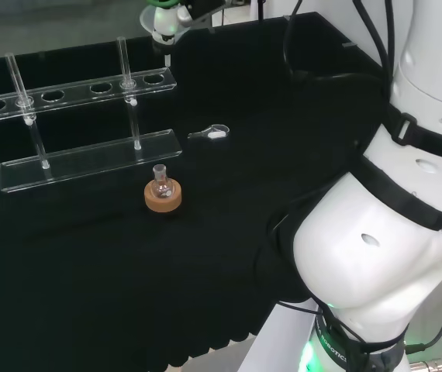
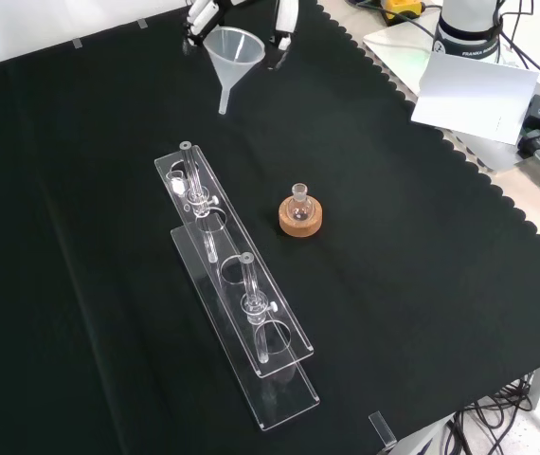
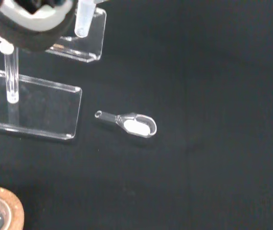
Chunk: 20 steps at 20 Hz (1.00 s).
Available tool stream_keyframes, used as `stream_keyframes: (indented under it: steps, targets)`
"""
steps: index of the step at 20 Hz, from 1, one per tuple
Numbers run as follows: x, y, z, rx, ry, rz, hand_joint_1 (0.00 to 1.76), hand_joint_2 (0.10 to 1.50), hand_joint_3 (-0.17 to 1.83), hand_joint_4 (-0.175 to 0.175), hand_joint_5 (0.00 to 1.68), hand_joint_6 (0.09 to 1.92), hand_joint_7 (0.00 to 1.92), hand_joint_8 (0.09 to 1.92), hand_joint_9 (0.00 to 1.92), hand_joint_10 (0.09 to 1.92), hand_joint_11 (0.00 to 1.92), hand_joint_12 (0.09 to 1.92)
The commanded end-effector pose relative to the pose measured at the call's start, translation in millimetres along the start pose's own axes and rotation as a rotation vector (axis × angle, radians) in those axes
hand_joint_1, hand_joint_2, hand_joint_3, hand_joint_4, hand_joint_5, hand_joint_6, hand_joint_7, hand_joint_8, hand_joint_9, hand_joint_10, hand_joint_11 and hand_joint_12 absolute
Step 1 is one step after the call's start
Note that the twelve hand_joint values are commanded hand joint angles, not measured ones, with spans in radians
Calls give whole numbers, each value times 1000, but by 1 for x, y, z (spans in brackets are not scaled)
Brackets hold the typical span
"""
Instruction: Place the funnel on the round-bottom flask.
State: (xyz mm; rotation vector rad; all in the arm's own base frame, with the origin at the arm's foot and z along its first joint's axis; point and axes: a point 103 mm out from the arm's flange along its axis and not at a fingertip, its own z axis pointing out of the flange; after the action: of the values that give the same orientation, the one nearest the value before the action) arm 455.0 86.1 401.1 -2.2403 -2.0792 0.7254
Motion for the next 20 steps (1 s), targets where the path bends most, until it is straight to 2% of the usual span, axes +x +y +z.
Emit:
stream_keyframes:
  steps: [1,4,9,20]
  targets:
    - [-2,-13,18,27,22,12,956,765,551,39,969,565,791,649,1233,216,896,1026]
    - [0,-16,26,41,28,5,956,764,551,39,969,565,789,648,1233,215,896,1025]
    - [10,-21,45,70,34,-32,956,764,550,39,969,565,786,648,1233,213,893,1024]
    - [48,-34,74,97,20,-112,955,758,548,36,969,565,778,650,1223,207,876,1024]
